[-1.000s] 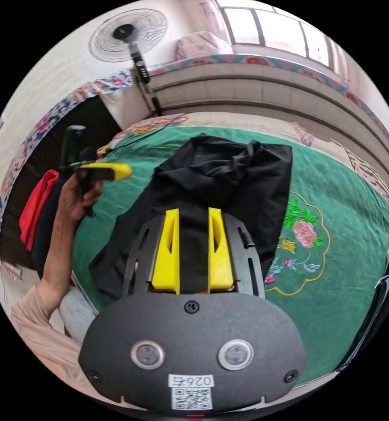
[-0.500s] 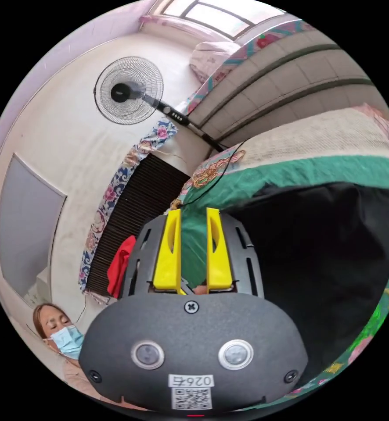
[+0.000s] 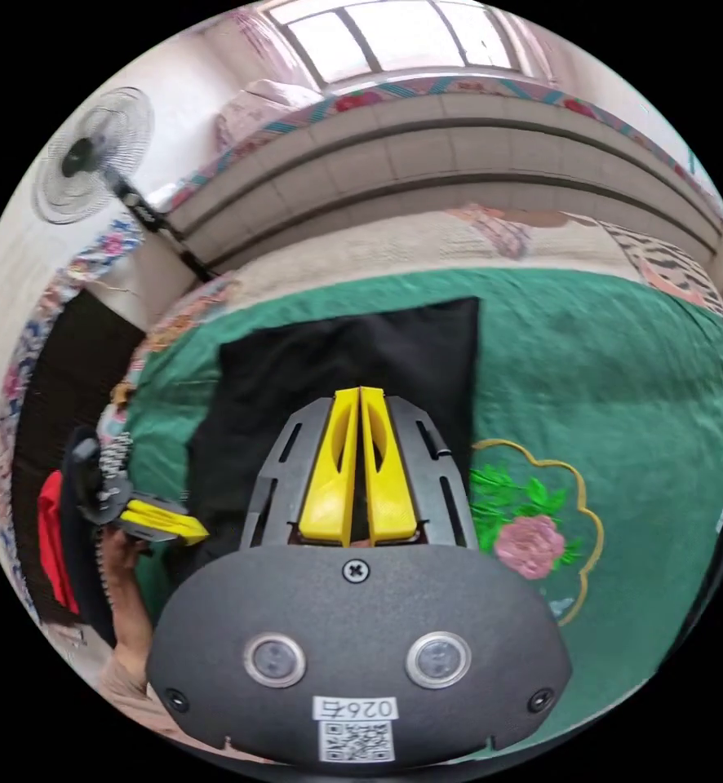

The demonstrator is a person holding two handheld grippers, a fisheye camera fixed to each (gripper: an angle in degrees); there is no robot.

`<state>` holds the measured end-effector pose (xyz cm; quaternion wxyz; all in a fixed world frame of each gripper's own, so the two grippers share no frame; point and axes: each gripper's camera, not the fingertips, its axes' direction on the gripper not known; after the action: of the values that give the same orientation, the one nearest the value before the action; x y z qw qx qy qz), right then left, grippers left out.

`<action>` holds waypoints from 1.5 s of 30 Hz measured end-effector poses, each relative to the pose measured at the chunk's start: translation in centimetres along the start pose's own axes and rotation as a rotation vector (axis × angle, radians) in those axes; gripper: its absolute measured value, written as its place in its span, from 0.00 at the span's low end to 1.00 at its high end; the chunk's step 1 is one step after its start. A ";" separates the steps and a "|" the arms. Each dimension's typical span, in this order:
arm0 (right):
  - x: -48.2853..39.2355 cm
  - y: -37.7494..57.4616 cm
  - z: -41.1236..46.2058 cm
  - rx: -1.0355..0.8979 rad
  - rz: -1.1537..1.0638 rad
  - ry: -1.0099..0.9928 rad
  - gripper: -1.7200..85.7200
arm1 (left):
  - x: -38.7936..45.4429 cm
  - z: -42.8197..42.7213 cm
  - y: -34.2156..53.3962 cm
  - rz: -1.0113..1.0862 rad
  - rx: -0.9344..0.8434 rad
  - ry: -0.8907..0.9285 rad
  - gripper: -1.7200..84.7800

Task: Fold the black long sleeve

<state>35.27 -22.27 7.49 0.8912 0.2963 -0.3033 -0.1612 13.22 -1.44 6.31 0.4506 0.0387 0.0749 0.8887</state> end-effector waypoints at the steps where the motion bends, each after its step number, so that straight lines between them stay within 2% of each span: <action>1: 1.3 0.3 -0.1 -0.035 0.019 0.058 0.01 | 0.8 -1.2 -0.2 -0.013 -0.001 0.003 0.01; 5: 2.3 4.7 -8.1 0.122 0.010 -0.120 0.01 | 7.6 -6.6 -1.0 0.082 0.021 -0.107 0.01; 9: -0.8 13.4 -19.8 0.324 -0.162 -0.186 0.01 | 21.1 -17.7 0.8 0.356 0.351 -0.126 0.01; 11: -3.1 21.6 -28.5 0.495 -0.274 -0.143 0.01 | 27.8 -22.2 3.4 0.501 0.520 -0.154 0.01; 13: -4.3 28.6 -34.3 0.669 -0.360 -0.092 0.01 | 36.3 -26.2 7.7 0.681 0.746 -0.240 0.01; 14: -5.1 33.2 -37.0 0.770 -0.427 -0.059 0.01 | 38.3 -26.8 8.8 0.733 0.800 -0.260 0.01; 15: -5.4 35.1 -38.0 0.800 -0.448 -0.045 0.01 | 41.9 -27.8 11.0 0.813 0.901 -0.277 0.01; 16: -6.0 38.8 -39.5 0.841 -0.483 -0.016 0.01 | 44.7 -28.6 12.6 0.810 0.988 -0.265 0.01; 18: -6.7 42.9 -41.0 0.876 -0.499 -0.016 0.01 | 48.4 -29.3 14.1 0.831 1.053 -0.224 0.01; 21: -7.3 46.7 -41.9 0.845 -0.540 -0.160 0.01 | 53.0 -28.8 14.6 0.784 0.935 -0.173 0.01; 23: -8.4 47.3 -41.1 0.672 -0.514 -0.182 0.01 | 55.3 -26.6 14.5 0.733 0.792 -0.240 0.01; 27: -9.6 48.3 -38.7 0.441 -0.575 -0.293 0.01 | 59.1 -17.5 15.3 0.689 0.582 -0.597 0.01; 29: -10.5 49.0 -36.0 0.305 -0.565 -0.375 0.01 | 60.0 -13.4 14.7 0.687 0.491 -0.690 0.01; 32: -12.3 49.6 -31.5 0.118 -0.537 -0.359 0.01 | 59.1 -6.9 11.5 0.603 0.195 -0.816 0.01; 33: -12.6 49.8 -30.5 0.067 -0.544 -0.350 0.01 | 57.6 -4.7 10.4 0.545 0.038 -0.869 0.01; 34: -13.5 50.4 -28.1 -0.072 -0.588 -0.314 0.01 | 55.6 -3.0 9.9 0.473 -0.113 -0.911 0.01; 35: -14.2 51.5 -25.8 -0.216 -0.645 -0.231 0.01 | 54.8 -2.6 10.0 0.447 -0.160 -0.918 0.01; 37: -14.7 53.7 -24.5 -0.284 -0.716 -0.094 0.01 | 54.9 -5.5 11.3 0.418 -0.056 -0.865 0.01; 39: -14.8 55.4 -25.8 -0.237 -0.740 -0.057 0.01 | 54.8 -8.1 11.2 0.319 -0.089 -0.852 0.01; 43: -14.2 59.1 -29.4 -0.010 -0.736 0.021 0.02 | 57.9 -14.0 14.3 0.323 0.207 -0.750 0.01; 45: -14.7 60.6 -30.6 0.052 -0.764 0.023 0.04 | 60.1 -14.7 15.2 0.382 0.301 -0.745 0.02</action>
<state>50.02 44.58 19.31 0.7625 0.4122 -0.1652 -0.4706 -36.40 36.74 -5.59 0.2638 0.4345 0.0274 0.8607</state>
